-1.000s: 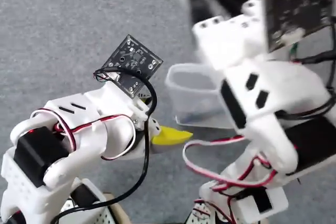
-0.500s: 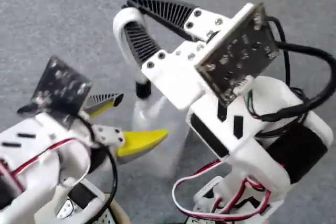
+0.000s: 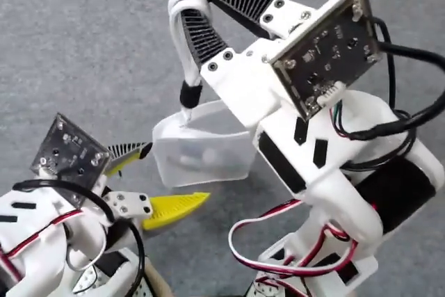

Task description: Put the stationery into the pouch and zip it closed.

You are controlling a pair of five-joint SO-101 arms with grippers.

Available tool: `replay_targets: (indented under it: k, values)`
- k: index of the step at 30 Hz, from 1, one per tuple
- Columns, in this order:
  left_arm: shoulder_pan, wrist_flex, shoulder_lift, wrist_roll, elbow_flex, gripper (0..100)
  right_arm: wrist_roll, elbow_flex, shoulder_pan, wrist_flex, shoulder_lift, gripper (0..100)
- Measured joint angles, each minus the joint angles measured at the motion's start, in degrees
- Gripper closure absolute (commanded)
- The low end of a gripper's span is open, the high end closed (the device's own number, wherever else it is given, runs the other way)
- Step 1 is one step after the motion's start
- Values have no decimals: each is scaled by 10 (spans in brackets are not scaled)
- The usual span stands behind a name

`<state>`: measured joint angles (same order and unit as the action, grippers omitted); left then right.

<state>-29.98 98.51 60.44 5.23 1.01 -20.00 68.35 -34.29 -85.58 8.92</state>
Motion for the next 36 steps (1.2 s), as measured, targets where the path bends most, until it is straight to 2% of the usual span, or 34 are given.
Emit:
replay_targets:
  k: [8, 12, 17, 23, 31, 36]
  values:
    - [3, 0, 0, 60, 1, 629, 0, -1, 0, -18, 7, 986]
    - [3, 0, 0, 74, 39, 629, 0, -3, 0, -39, 28, 986]
    - [28, -46, -1, 80, 102, 627, 0, -3, 0, -66, 49, 986]
    - [75, -79, -1, 144, 107, 629, 0, -3, 0, -87, 71, 986]
    - [79, -79, -1, 210, 113, 629, 0, -3, 0, -110, 82, 986]
    - [79, -80, -1, 241, 163, 629, 0, -3, 0, -122, 82, 986]
